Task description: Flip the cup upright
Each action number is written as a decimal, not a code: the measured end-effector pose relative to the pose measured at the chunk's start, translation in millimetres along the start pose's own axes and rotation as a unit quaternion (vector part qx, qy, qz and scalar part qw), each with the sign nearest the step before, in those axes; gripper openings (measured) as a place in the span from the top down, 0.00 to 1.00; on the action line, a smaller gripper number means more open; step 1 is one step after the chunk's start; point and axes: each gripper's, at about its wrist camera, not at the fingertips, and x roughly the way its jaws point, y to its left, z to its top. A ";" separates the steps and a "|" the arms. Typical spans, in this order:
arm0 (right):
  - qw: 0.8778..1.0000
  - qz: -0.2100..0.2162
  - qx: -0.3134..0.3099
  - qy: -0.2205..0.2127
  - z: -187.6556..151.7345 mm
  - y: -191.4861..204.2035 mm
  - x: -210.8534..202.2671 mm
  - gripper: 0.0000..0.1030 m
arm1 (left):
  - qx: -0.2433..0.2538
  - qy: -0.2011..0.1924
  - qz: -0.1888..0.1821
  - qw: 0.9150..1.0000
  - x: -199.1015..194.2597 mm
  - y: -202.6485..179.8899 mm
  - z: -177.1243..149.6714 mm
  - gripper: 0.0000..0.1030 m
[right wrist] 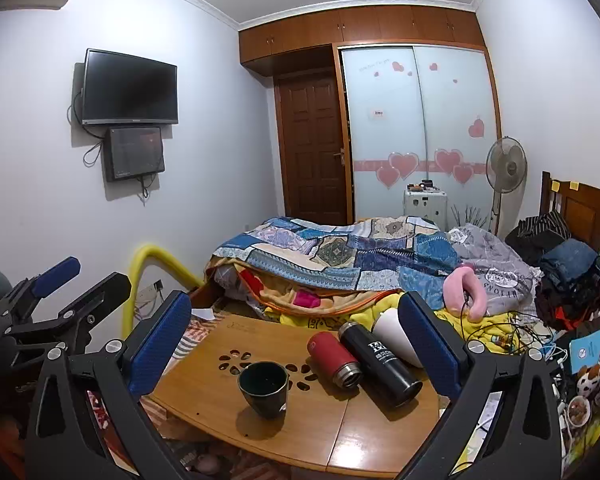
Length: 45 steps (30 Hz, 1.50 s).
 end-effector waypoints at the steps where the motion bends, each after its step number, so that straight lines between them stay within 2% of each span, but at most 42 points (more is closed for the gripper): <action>1: 1.000 0.000 0.000 0.000 0.6 -0.1 0.0 0.00 | 0.000 0.000 0.000 1.000 0.4 0.6 -0.4 0.02; 24: 1.000 0.001 0.001 0.003 -0.5 -1.0 1.6 0.00 | -0.003 0.006 0.005 1.000 6.2 3.3 -1.8 0.01; 45: 1.000 -0.002 0.003 0.000 1.0 -4.2 2.6 0.00 | -0.004 0.016 -0.012 1.000 10.0 1.6 -5.6 0.01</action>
